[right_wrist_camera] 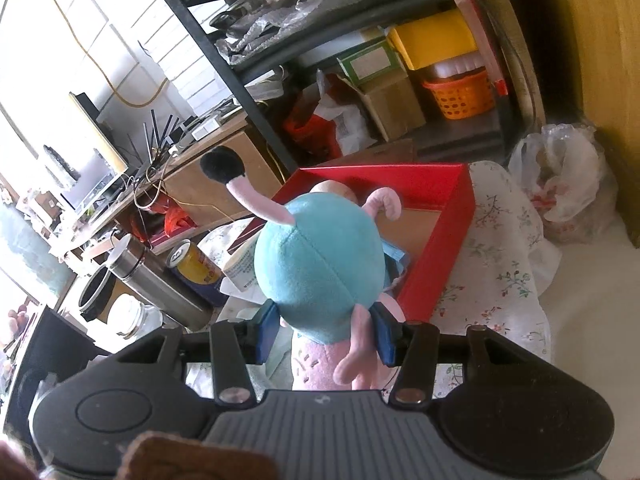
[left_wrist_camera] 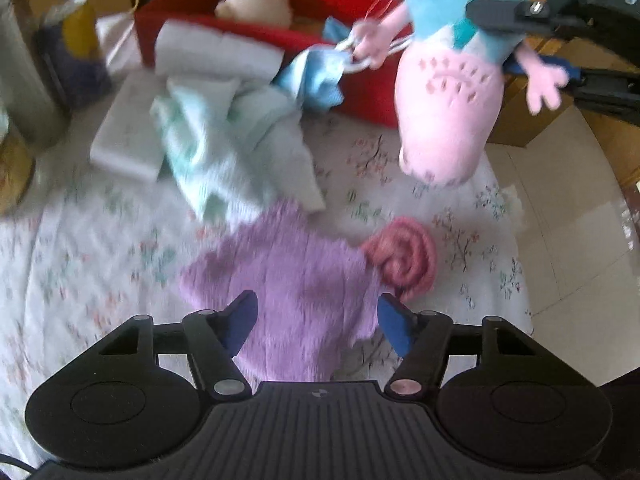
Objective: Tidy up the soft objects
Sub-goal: 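Grasp the purple towel with the left tool while the right tool holds the pig plush, then lift the purple towel with the left tool while the right tool lifts the pig plush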
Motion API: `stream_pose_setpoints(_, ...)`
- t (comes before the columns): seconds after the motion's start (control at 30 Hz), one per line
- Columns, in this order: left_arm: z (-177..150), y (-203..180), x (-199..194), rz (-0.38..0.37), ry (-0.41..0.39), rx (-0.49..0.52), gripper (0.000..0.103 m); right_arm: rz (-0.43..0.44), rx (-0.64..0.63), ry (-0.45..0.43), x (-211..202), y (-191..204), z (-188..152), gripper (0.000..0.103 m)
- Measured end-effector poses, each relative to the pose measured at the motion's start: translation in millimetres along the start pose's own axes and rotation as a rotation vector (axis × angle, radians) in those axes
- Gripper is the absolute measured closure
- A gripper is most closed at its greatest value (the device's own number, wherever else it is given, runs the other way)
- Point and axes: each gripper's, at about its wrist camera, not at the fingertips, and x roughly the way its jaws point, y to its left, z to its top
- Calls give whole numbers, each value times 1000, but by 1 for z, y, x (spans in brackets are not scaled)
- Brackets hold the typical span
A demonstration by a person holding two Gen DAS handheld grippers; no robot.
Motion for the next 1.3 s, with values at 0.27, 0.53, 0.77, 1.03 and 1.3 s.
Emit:
stream_pose_setpoints(0.27, -13, 2, 24, 91, 39, 52, 52, 26, -16, 2, -1, 10, -3, 82)
stream_pose_setpoints(0.53, -17, 8, 11, 85, 19, 44, 91, 38, -6, -2, -1, 11, -1, 82)
stream_pose_setpoints(0.77, -16, 28, -27, 30, -51, -71, 96, 70, 8, -25, -9, 18, 3, 82)
stream_pose_setpoints(1.03, -5, 44, -81, -49, -170, -197, 97, 131, 34, -199, -58, 22, 22, 83)
stream_pose_setpoints(1.3, 4, 46, -73, -64, -197, -181, 97, 9, -126, -46, -23, 28, 12, 75)
